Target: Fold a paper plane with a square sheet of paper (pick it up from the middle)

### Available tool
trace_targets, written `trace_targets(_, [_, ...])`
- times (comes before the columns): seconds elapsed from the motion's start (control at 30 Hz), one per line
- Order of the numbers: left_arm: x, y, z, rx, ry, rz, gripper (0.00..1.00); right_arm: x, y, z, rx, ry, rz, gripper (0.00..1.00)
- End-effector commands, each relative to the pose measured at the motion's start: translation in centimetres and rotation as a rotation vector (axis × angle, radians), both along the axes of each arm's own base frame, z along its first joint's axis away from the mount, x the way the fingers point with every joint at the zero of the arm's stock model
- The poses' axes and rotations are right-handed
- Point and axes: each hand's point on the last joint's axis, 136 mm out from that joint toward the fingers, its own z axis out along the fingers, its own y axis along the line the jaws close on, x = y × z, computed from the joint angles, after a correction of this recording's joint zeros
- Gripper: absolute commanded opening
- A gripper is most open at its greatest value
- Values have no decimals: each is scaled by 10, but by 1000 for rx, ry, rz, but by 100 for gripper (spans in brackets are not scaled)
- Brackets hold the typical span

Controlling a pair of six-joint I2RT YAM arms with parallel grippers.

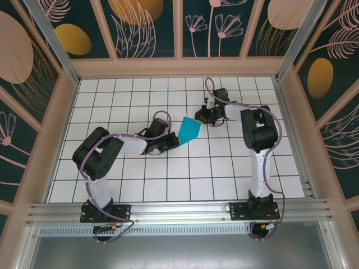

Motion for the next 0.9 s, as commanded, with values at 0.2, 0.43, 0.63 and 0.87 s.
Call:
trace_targets(0.2, [-46, 40, -58, 188, 227, 24, 0, -2, 7, 60, -26, -202, 20, 5])
trace_targets(0.43, [-45, 39, -57, 179, 223, 27, 0, -79, 57, 37, -15, -133, 164, 4])
trace_targets(0.63, [-45, 38, -57, 175, 224, 29, 0, -101, 75, 12, -17, -69, 222, 0])
trace_targets(0.87, [-45, 39, -57, 177, 224, 31, 0, -108, 75, -5, -28, -21, 255, 0])
